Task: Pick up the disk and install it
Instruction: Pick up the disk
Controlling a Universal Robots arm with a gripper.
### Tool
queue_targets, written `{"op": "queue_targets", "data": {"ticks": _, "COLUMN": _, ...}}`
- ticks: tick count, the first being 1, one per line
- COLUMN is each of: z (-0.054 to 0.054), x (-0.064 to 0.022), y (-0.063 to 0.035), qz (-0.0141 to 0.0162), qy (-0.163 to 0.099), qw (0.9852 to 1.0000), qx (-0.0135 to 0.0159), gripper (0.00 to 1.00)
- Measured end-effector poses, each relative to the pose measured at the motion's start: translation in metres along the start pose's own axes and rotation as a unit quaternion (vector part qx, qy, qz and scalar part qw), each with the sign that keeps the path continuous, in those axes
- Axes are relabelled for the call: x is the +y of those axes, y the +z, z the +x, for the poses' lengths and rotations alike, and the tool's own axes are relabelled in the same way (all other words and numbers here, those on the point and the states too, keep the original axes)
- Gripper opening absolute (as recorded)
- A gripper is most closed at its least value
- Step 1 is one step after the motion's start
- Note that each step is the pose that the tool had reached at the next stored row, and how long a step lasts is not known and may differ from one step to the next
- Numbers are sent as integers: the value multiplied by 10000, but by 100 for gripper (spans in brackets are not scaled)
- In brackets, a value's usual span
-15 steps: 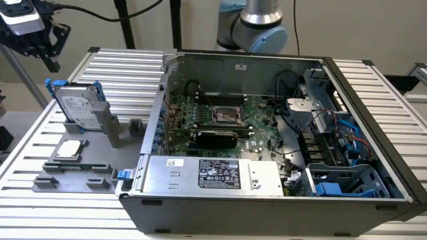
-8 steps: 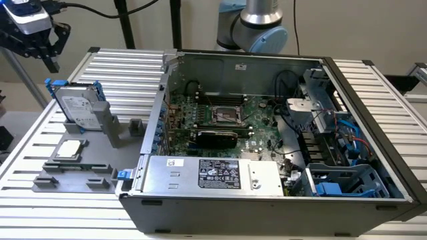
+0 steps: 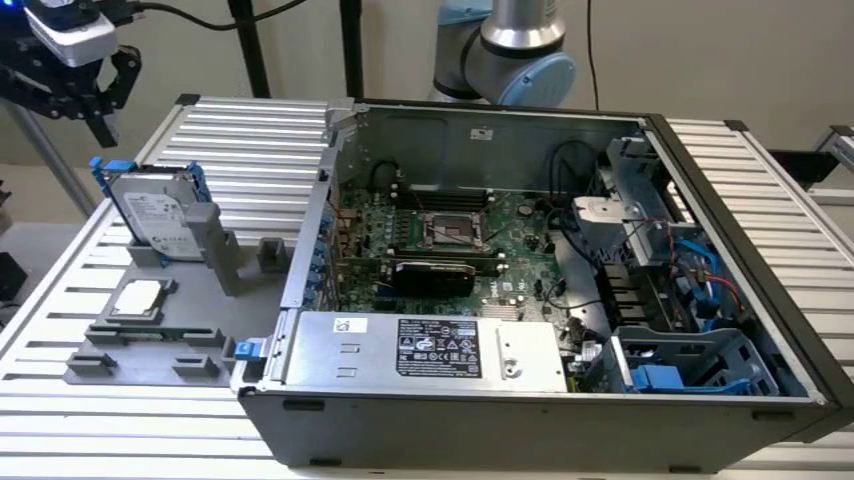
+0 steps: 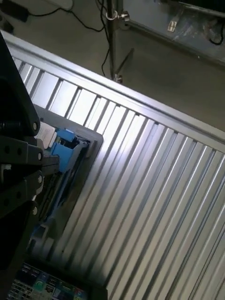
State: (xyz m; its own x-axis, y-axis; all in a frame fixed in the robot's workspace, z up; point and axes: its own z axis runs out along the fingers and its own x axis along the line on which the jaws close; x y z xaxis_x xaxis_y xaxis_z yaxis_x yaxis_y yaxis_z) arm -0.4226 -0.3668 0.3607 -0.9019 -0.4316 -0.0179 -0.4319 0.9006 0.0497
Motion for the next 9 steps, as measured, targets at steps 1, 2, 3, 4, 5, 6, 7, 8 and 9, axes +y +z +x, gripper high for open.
{"op": "queue_targets", "data": {"ticks": 1, "z": 0, "x": 0, "y": 3, "qz": -2, "qy": -97, "qw": 10000, "qx": 5, "gripper": 0}}
{"op": "queue_targets", "data": {"ticks": 2, "z": 0, "x": 0, "y": 5, "qz": -3, "qy": -182, "qw": 9998, "qx": 9, "gripper": 0}}
{"op": "queue_targets", "data": {"ticks": 3, "z": 0, "x": 0, "y": 8, "qz": -5, "qy": -274, "qw": 9996, "qx": 14, "gripper": 0}}
{"op": "queue_targets", "data": {"ticks": 4, "z": 0, "x": 0, "y": 11, "qz": -6, "qy": -364, "qw": 9993, "qx": 18, "gripper": 0}}
{"op": "queue_targets", "data": {"ticks": 5, "z": 0, "x": -1, "y": 13, "qz": -8, "qy": -457, "qw": 9990, "qx": 22, "gripper": 0}}
{"op": "queue_targets", "data": {"ticks": 6, "z": 0, "x": -1, "y": 16, "qz": -10, "qy": -546, "qw": 9985, "qx": 27, "gripper": 0}}
{"op": "queue_targets", "data": {"ticks": 7, "z": 0, "x": -1, "y": 19, "qz": -12, "qy": -639, "qw": 9980, "qx": 31, "gripper": 0}}
{"op": "queue_targets", "data": {"ticks": 8, "z": 0, "x": -1, "y": 22, "qz": -13, "qy": -731, "qw": 9973, "qx": 36, "gripper": 0}}
{"op": "queue_targets", "data": {"ticks": 9, "z": 0, "x": -1, "y": 24, "qz": -15, "qy": -818, "qw": 9966, "qx": 40, "gripper": 0}}
